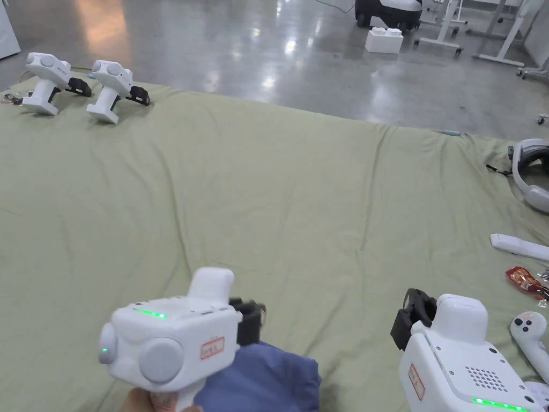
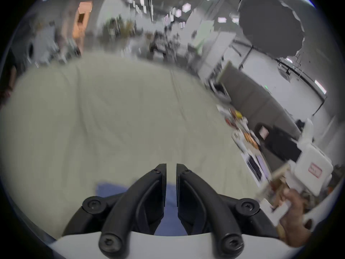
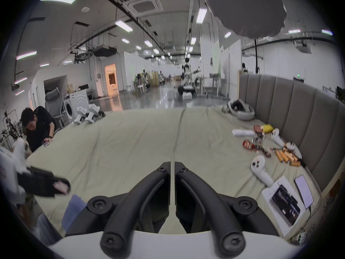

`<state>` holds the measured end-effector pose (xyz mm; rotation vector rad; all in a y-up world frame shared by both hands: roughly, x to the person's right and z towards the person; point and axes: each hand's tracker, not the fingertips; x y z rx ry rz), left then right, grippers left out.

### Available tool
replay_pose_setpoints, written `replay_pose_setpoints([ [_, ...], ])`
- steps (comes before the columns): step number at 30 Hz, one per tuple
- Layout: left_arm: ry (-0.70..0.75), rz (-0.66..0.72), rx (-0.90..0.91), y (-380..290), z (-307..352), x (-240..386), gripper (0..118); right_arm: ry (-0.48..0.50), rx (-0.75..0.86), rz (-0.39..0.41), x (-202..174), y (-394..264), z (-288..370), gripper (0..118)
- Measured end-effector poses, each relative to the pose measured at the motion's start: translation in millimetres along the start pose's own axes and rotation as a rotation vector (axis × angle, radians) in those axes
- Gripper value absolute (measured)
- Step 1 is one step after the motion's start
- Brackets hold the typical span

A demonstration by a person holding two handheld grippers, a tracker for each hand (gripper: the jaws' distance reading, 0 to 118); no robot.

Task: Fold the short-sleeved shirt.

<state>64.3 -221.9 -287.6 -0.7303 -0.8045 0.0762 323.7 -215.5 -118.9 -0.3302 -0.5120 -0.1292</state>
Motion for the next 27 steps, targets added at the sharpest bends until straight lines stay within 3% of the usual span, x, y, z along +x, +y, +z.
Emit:
replay_pose_setpoints([
  [4, 0.170, -0.067, 0.313, 21, 34, -5, 15, -0.015, 0.121, 0.019, -13, 18, 9, 6],
  [10, 0.380, -0.211, 0.584, 26, 58, 8, 15, -0.043, 0.240, 0.028, -24, 36, 19, 6],
  [13, 0.429, -0.310, 0.586, 25, 55, 15, 15, -0.052, 0.270, 0.029, -26, 41, 24, 6],
  [19, 0.355, -0.249, 0.578, 21, 56, 11, 15, -0.048, 0.232, 0.070, -31, 29, 35, 6],
  [27, 0.311, -0.127, 0.460, 4, 60, -23, 15, 0.146, -0.065, 0.092, -76, -53, 53, 6],
])
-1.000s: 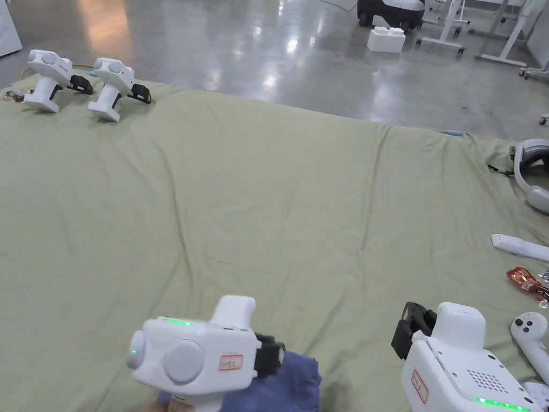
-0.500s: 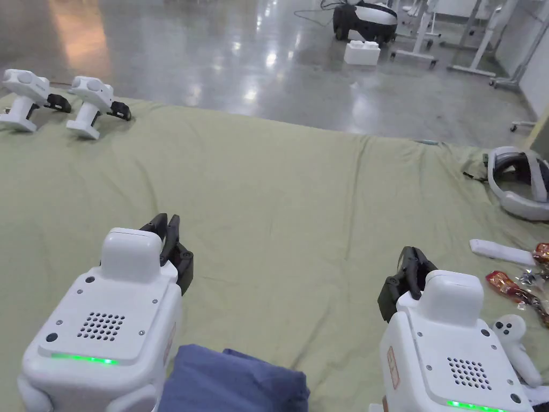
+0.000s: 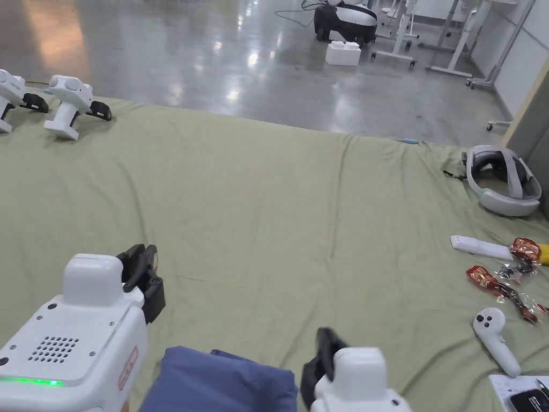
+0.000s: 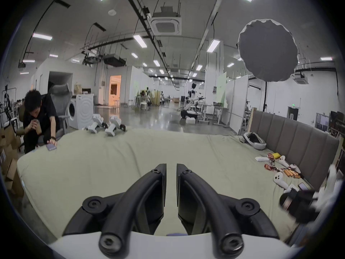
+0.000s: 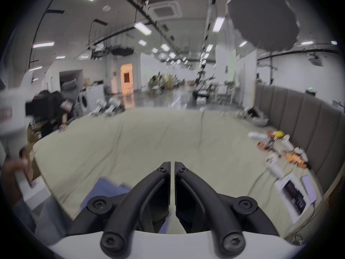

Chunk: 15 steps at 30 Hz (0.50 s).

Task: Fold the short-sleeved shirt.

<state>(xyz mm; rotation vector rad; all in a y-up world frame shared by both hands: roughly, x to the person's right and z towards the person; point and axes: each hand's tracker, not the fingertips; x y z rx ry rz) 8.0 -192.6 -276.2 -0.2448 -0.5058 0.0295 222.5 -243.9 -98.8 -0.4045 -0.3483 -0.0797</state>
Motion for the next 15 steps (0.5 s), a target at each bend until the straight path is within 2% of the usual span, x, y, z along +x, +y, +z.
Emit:
replay_pose_setpoints([
  [2, 0.014, 0.006, -0.036, -8, 3, -8, 15, 0.059, -0.084, -0.011, -17, -23, -6, 6],
  [4, 0.008, 0.021, -0.069, -14, 5, -17, 15, 0.066, -0.134, 0.025, -32, -42, -16, 6],
  [7, -0.014, 0.068, -0.142, -24, 9, -33, 15, 0.054, -0.199, 0.031, -39, -62, -37, 6],
  [10, -0.074, 0.140, -0.242, -35, 9, -51, 15, -0.031, -0.270, -0.001, -33, -77, -56, 6],
  [12, -0.104, 0.187, -0.315, -45, 6, -64, 19, -0.026, -0.303, -0.021, -24, -84, -65, 6],
  [13, -0.111, 0.209, -0.365, -50, 4, -70, 31, -0.018, -0.312, -0.024, -22, -86, -67, 6],
  [14, -0.119, 0.236, -0.417, -56, -1, -77, 51, -0.014, -0.308, -0.019, -22, -87, -68, 6],
  [15, -0.123, 0.280, -0.456, -62, -5, -84, 77, -0.008, -0.306, -0.010, -23, -88, -68, 6],
])
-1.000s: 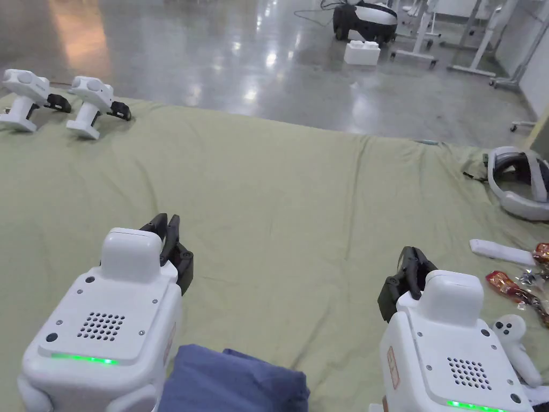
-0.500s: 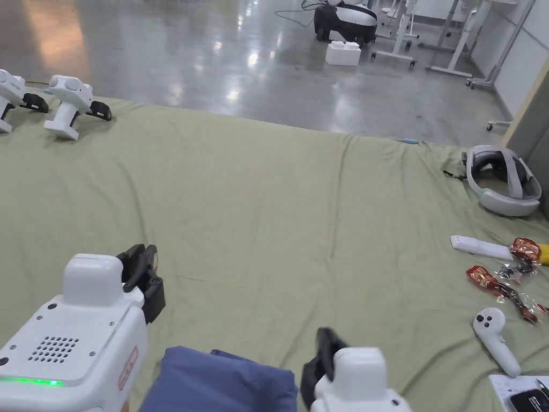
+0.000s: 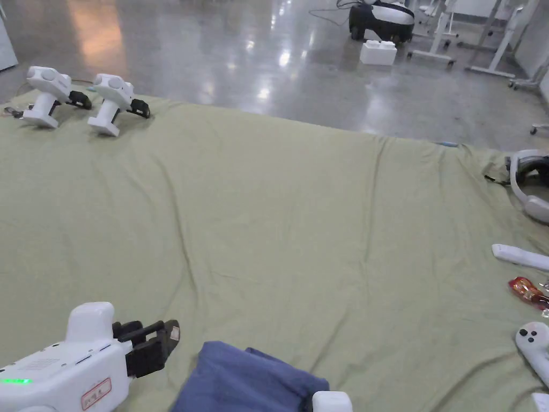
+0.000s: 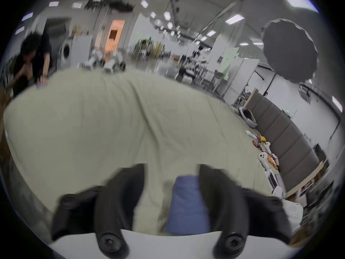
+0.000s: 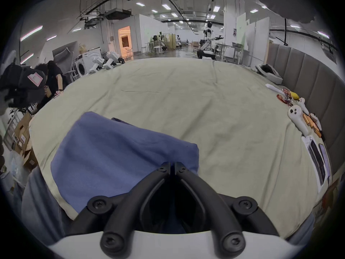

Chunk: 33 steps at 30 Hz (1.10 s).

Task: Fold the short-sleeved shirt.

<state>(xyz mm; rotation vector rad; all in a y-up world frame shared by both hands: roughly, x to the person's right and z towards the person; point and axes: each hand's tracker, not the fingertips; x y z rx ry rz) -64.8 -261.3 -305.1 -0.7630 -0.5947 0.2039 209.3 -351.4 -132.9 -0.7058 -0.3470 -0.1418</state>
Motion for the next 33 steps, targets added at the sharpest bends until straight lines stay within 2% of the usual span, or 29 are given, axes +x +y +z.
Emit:
replay_pose_setpoints([
  [2, -0.009, 0.097, -0.087, -3, -12, -16, 78, -0.006, 0.005, 0.030, -3, 1, 3, 6],
  [5, -0.075, 0.200, -0.153, -10, -28, -40, 78, -0.001, 0.006, 0.024, -1, -4, -2, 6],
  [7, -0.108, 0.234, -0.205, -15, -37, -49, 78, 0.002, 0.007, 0.022, 0, -4, -2, 6],
  [10, -0.266, 0.285, -0.294, -19, -52, -54, 78, 0.005, 0.007, 0.026, 0, -3, 1, 6],
  [13, -0.352, 0.284, -0.379, -24, -71, -55, 78, 0.008, 0.008, 0.022, 1, -4, 0, 6],
  [18, -0.427, 0.367, -0.460, -38, -96, -68, 78, 0.014, 0.007, 0.024, 2, -3, 0, 6],
  [24, -0.579, 0.573, -0.494, -52, -122, -92, 78, 0.022, 0.005, 0.022, 4, -4, 0, 6],
  [28, -0.621, 0.587, -0.564, -52, -129, -87, 78, 0.025, 0.004, 0.024, 4, -4, -1, 6],
  [33, -0.664, 0.484, -0.638, -54, -134, -59, 77, 0.025, 0.004, 0.027, 4, -3, -1, 6],
])
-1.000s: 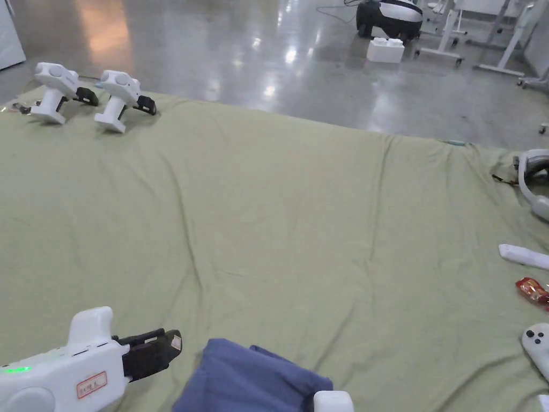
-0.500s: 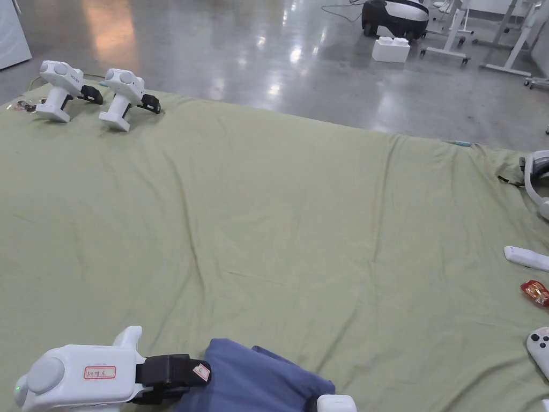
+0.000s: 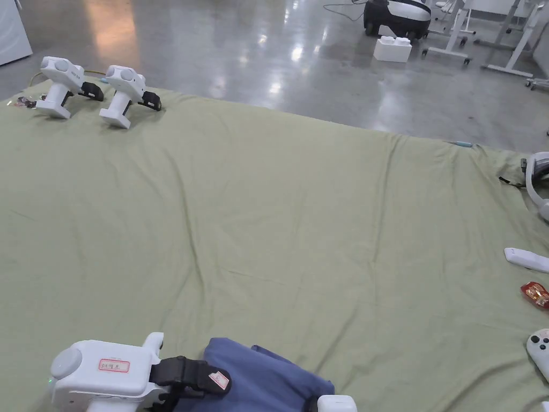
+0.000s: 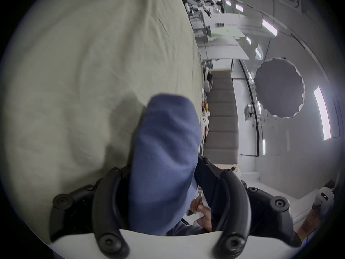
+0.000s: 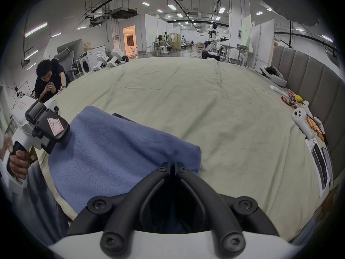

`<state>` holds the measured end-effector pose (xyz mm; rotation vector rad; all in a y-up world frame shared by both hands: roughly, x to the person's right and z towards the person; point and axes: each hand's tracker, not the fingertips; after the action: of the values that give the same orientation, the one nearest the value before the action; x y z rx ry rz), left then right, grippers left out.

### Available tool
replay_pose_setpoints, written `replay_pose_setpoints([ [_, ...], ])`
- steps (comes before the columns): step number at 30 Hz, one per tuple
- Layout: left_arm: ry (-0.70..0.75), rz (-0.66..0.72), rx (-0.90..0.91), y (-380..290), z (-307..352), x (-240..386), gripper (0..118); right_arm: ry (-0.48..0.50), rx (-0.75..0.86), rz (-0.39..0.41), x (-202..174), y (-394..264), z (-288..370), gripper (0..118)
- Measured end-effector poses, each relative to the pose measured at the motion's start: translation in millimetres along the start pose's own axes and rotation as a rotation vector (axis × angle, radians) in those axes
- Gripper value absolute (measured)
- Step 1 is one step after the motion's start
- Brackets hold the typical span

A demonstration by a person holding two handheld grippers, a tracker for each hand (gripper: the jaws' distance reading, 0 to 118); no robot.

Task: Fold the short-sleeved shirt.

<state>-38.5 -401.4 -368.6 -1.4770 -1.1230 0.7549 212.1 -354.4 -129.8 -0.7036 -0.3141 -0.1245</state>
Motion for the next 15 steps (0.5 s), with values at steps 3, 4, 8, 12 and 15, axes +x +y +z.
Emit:
replay_pose_setpoints([
  [3, 0.044, -0.044, -0.016, 0, -14, 5, 58, 0.003, 0.000, -0.005, 1, 0, 0, 6],
  [4, 0.066, -0.060, -0.007, -1, -16, 8, 44, 0.004, -0.001, -0.007, 3, -1, -1, 6],
  [8, 0.074, -0.045, 0.026, -6, -20, 4, 31, 0.011, -0.001, -0.004, 3, -1, -1, 6],
  [12, 0.082, -0.073, 0.069, -18, -13, 11, 28, 0.010, 0.005, 0.003, 3, -2, 0, 6],
  [15, 0.074, -0.090, 0.089, -18, -5, 13, 27, 0.008, 0.007, 0.010, 2, 2, 4, 6],
])
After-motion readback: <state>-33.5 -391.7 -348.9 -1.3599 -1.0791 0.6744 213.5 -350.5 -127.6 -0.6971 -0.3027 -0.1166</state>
